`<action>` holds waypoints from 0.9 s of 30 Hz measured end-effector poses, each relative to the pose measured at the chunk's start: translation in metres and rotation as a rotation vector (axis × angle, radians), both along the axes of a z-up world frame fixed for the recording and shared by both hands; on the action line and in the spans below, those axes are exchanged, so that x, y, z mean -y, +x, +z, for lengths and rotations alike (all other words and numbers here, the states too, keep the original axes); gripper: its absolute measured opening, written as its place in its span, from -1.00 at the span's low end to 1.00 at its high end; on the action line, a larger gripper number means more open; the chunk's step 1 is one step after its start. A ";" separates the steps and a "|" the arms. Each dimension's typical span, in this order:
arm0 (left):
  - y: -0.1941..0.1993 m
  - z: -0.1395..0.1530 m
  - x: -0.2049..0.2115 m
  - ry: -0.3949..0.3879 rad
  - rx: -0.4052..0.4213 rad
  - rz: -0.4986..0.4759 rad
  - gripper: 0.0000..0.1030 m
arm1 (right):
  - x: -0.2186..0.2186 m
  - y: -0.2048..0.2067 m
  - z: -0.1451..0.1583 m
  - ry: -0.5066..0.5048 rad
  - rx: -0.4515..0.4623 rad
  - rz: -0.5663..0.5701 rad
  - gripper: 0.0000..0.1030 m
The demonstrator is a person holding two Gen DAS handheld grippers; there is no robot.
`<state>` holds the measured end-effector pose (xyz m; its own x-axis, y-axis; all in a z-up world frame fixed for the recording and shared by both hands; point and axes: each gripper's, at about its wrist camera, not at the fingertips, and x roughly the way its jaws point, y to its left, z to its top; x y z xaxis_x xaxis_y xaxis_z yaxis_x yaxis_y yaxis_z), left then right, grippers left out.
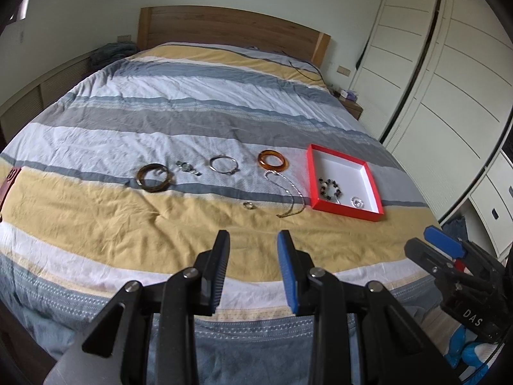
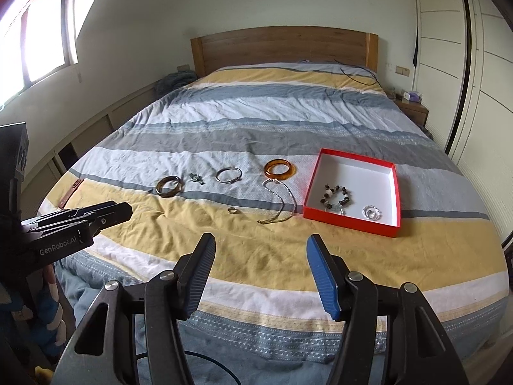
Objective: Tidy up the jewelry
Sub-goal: 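Withdraw both open tools back toward the remaining jewelry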
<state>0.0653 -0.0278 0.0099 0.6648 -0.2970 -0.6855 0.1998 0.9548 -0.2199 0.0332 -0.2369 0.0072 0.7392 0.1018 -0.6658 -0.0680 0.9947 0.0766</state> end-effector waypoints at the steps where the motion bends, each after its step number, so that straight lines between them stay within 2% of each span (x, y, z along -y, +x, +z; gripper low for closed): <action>1: -0.003 0.001 -0.005 -0.003 0.004 0.009 -0.43 | -0.002 -0.001 0.001 -0.001 0.002 0.003 0.14; 11: -0.013 0.002 -0.031 -0.014 0.013 0.078 -0.43 | -0.027 -0.009 0.003 -0.016 0.015 0.043 0.17; 21: -0.009 -0.017 -0.033 0.063 -0.028 0.124 -0.41 | -0.019 -0.001 -0.013 0.000 -0.002 0.025 0.20; 27: -0.004 -0.032 -0.040 0.091 -0.062 0.142 -0.32 | -0.011 0.000 -0.026 0.022 0.000 0.028 0.20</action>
<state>0.0616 0.0125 -0.0218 0.6511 -0.1381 -0.7463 0.0499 0.9890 -0.1395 0.0336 -0.2256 -0.0184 0.7359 0.1375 -0.6630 -0.0962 0.9905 0.0986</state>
